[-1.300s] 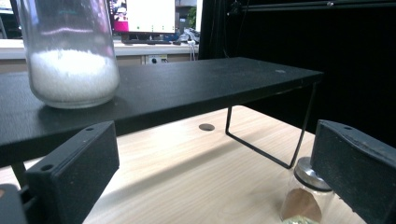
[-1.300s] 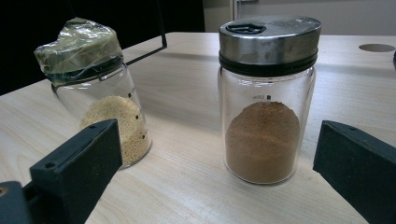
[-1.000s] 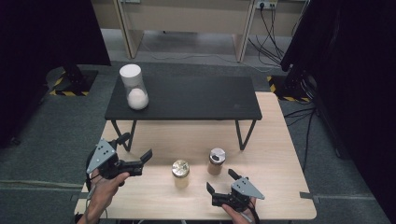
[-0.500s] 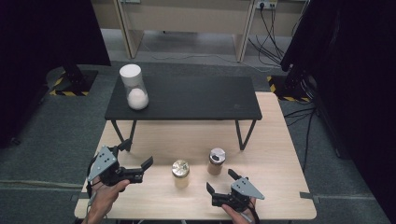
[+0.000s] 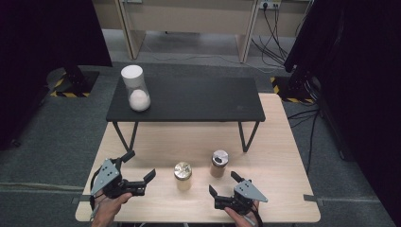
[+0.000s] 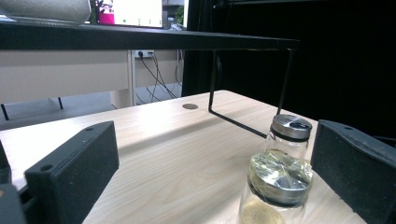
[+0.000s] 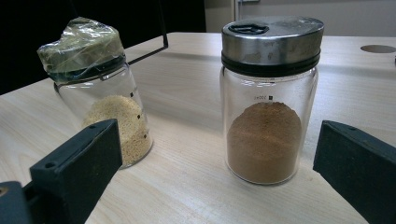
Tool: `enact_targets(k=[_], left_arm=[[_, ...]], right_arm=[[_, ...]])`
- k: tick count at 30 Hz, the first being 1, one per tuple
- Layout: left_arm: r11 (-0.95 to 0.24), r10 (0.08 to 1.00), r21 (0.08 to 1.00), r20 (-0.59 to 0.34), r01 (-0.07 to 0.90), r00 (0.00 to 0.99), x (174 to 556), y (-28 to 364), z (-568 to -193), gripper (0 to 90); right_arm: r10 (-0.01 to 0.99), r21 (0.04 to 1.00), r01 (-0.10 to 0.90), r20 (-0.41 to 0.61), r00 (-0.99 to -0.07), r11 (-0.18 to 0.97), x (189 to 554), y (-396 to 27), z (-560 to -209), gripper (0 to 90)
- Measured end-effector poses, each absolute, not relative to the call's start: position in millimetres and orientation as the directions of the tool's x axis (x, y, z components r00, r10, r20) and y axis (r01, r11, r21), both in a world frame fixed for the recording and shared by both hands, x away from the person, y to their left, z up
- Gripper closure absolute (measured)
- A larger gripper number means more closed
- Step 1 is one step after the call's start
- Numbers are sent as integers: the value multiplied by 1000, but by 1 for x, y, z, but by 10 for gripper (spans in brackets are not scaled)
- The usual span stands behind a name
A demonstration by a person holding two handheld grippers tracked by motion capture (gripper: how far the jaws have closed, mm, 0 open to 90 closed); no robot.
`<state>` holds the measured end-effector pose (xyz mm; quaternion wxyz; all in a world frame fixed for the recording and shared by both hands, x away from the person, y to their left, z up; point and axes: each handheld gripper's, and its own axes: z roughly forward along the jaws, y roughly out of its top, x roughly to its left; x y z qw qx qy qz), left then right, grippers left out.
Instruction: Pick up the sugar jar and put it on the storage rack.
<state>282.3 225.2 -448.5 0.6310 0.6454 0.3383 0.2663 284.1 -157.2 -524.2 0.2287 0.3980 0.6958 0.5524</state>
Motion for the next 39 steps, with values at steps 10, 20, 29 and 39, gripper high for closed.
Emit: enact_targets(k=[10, 20, 29, 39], left_arm=[[38, 778, 995, -87, 92, 622, 275, 232, -461, 3], [28, 773, 995, -81, 94, 630, 269, 236, -477, 3], [10, 772, 996, -67, 93, 632, 264, 238, -487, 3], [-21, 768, 996, -38, 85, 640, 258, 234, -497, 3]], right_arm=[[806, 951, 299, 120, -579, 73, 284, -157, -524, 13], [807, 951, 300, 122, -577, 71, 283, -157, -524, 13], [809, 951, 301, 125, -575, 67, 283, -158, -524, 13], [809, 951, 301, 125, -574, 66, 283, -158, -524, 13]])
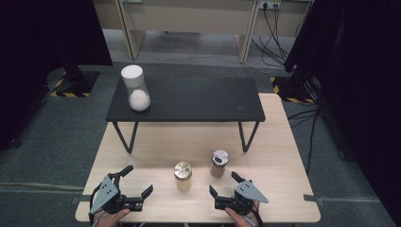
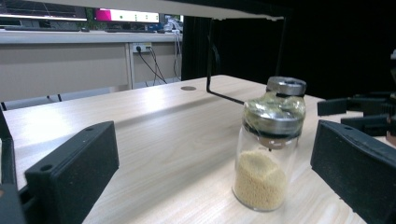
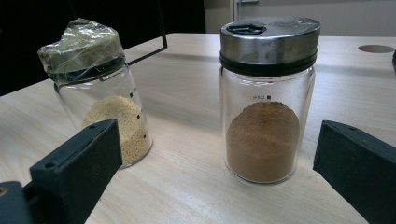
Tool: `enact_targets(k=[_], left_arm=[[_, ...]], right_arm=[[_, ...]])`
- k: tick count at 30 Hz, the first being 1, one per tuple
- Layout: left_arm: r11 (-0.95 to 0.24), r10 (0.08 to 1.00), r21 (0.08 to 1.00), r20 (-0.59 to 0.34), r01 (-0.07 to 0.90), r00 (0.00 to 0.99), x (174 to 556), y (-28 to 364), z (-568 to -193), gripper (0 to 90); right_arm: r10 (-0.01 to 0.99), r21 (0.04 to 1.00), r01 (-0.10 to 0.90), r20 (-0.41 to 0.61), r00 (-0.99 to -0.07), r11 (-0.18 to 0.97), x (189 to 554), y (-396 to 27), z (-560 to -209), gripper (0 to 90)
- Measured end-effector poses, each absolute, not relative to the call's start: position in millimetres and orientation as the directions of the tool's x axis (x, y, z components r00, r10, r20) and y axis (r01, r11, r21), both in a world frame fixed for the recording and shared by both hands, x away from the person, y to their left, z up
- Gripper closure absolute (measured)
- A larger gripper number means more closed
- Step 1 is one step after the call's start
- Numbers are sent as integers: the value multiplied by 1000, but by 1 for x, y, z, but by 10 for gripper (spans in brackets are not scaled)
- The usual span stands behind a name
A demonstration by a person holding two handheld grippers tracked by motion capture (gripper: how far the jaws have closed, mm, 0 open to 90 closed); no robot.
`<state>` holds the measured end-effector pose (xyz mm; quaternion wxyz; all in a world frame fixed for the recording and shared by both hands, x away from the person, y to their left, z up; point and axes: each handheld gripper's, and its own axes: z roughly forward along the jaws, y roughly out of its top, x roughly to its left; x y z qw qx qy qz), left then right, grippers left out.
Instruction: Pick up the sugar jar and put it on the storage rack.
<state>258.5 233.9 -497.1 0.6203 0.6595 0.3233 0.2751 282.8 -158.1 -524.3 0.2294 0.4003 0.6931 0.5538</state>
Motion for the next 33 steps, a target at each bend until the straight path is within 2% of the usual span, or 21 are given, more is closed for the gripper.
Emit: enact_targets(k=[33], left_arm=[[-55, 758, 994, -20, 95, 652, 242, 231, -513, 4]], right_arm=[[809, 952, 298, 121, -576, 70, 282, -158, -524, 13]])
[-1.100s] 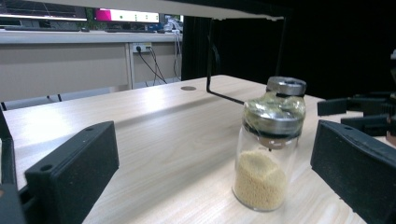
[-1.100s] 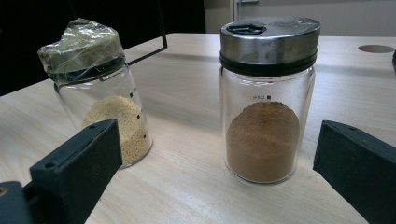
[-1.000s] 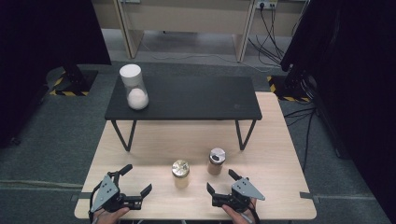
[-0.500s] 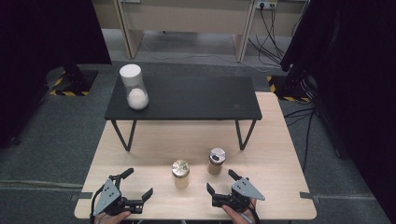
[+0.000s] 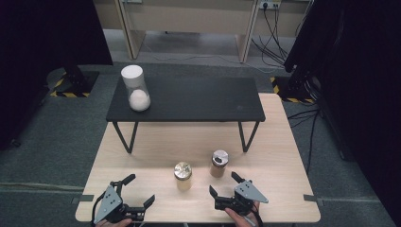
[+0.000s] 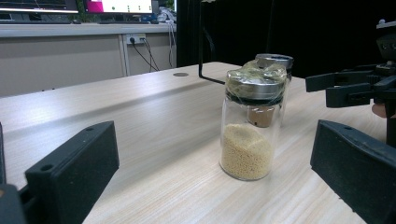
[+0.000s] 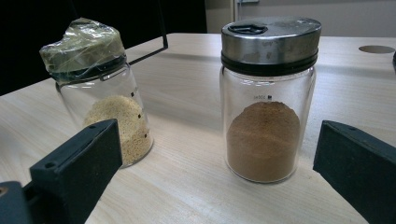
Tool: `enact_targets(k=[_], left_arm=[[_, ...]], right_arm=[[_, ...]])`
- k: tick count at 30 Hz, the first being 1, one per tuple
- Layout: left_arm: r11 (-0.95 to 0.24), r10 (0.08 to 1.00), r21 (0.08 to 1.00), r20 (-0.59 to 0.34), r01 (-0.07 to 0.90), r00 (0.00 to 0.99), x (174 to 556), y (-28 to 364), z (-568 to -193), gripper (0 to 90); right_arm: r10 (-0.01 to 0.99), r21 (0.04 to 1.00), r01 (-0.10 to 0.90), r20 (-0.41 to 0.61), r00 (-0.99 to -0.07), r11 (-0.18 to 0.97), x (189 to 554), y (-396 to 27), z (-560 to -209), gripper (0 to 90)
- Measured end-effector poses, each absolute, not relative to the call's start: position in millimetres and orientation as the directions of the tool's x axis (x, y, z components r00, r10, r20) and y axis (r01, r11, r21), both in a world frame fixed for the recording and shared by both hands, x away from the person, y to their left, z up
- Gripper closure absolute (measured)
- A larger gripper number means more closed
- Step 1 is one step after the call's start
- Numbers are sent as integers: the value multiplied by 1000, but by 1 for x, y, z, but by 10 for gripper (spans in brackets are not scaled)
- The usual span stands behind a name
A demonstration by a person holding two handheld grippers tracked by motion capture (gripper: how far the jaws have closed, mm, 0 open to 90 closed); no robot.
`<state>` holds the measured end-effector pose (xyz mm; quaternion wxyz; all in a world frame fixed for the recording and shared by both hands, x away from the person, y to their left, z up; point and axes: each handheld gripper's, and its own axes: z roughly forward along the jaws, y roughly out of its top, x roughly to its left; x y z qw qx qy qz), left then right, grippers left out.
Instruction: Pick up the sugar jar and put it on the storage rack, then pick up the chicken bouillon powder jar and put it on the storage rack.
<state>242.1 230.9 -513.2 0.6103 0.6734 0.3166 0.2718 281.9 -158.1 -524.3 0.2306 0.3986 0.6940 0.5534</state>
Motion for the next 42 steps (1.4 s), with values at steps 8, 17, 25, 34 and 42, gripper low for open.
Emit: enact_targets(k=[8, 17, 25, 34, 42], left_arm=[[-58, 757, 994, -19, 97, 653, 242, 231, -514, 4], [-61, 756, 994, -16, 95, 655, 243, 230, -515, 4], [-54, 759, 994, -21, 95, 650, 243, 231, -515, 4], [-58, 757, 994, -17, 93, 653, 243, 230, -515, 4], [-54, 756, 994, -19, 91, 654, 243, 230, -515, 4]], right_arm=[[805, 953, 295, 120, -581, 71, 281, -157, -524, 13], [783, 958, 272, 98, -615, 94, 277, -149, -521, 13], [765, 960, 259, 84, -638, 111, 274, -141, -519, 13], [733, 962, 234, 57, -678, 142, 272, -127, -519, 13], [713, 962, 219, 40, -701, 162, 271, -117, -520, 13]])
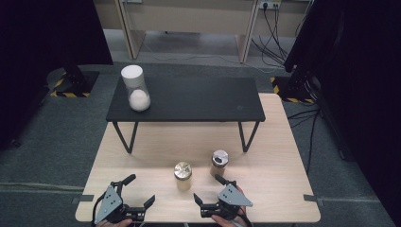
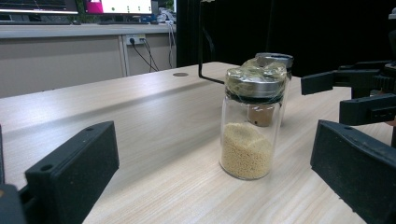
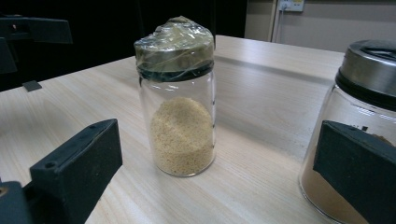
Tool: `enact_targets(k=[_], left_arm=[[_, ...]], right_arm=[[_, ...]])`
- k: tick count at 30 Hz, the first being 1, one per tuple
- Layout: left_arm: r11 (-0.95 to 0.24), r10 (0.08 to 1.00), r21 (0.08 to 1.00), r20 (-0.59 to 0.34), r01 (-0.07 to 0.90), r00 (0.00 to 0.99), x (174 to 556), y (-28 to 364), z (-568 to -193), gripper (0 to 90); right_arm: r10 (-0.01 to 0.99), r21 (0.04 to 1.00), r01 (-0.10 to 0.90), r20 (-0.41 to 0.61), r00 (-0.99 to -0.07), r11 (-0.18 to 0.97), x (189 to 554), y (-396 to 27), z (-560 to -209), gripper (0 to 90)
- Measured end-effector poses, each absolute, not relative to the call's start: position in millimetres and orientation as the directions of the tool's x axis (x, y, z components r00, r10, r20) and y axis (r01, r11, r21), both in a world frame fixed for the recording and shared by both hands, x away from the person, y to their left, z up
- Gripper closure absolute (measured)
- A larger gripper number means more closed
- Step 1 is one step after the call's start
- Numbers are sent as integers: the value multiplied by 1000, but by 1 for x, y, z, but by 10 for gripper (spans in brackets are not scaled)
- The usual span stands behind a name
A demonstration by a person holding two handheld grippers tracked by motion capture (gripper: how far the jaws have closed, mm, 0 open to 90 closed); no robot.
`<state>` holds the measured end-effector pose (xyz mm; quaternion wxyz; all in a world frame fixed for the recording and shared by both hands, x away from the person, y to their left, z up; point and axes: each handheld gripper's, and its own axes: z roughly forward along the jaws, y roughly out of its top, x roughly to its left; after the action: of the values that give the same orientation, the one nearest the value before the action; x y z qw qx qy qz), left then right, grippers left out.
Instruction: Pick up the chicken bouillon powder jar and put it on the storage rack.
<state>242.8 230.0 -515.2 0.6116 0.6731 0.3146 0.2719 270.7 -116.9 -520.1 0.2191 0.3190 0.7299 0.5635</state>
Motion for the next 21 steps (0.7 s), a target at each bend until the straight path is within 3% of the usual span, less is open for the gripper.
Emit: enact_targets(k=[21], left_arm=[[-54, 753, 994, -20, 93, 658, 243, 229, -516, 3]], right_arm=[[694, 964, 205, 29, -719, 172, 273, -104, -520, 13]])
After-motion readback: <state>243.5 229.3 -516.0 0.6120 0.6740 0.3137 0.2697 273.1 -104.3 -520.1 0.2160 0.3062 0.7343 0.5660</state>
